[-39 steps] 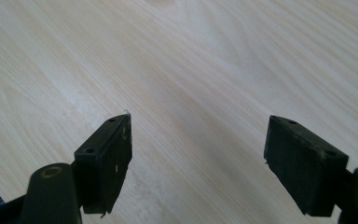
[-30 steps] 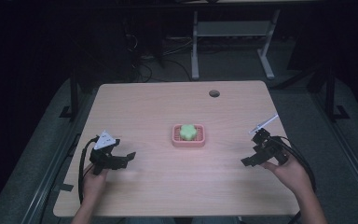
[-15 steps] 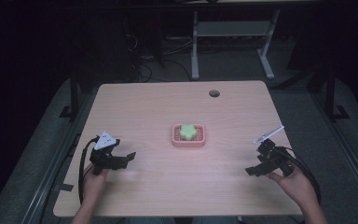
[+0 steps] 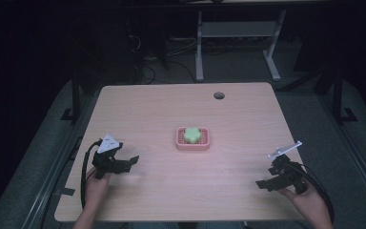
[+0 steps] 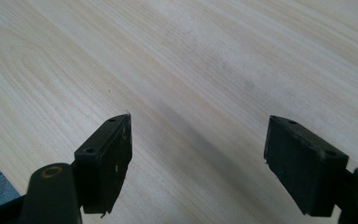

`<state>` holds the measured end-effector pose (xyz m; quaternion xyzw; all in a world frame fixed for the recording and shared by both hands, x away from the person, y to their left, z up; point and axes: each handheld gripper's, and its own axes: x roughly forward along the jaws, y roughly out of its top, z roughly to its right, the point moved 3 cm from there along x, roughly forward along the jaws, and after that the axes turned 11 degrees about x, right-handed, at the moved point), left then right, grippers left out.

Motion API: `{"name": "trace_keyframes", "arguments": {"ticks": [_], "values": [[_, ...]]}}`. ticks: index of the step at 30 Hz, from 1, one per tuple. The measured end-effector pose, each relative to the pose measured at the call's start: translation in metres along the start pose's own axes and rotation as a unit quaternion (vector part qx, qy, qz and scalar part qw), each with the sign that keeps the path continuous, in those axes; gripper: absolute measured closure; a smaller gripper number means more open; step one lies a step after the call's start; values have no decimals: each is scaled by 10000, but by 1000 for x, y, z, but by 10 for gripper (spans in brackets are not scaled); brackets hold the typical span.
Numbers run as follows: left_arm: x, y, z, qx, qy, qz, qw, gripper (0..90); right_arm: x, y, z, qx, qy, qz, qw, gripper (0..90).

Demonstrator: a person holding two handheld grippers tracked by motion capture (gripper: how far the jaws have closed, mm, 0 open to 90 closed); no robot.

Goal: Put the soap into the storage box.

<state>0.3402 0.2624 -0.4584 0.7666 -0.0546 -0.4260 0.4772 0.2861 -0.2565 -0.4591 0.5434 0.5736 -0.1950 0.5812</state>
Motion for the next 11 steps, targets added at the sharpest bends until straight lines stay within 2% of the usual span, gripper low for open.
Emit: {"name": "trace_keyframes", "arguments": {"ticks": [8,11], "values": [[0,0,0,-18,5,21,10000,144,1,-15,-1,114,15,204,9997,229],[0,0,0,2,4,15,10000,144,3,-22,-3,108,-47,258,9996,229]]}}
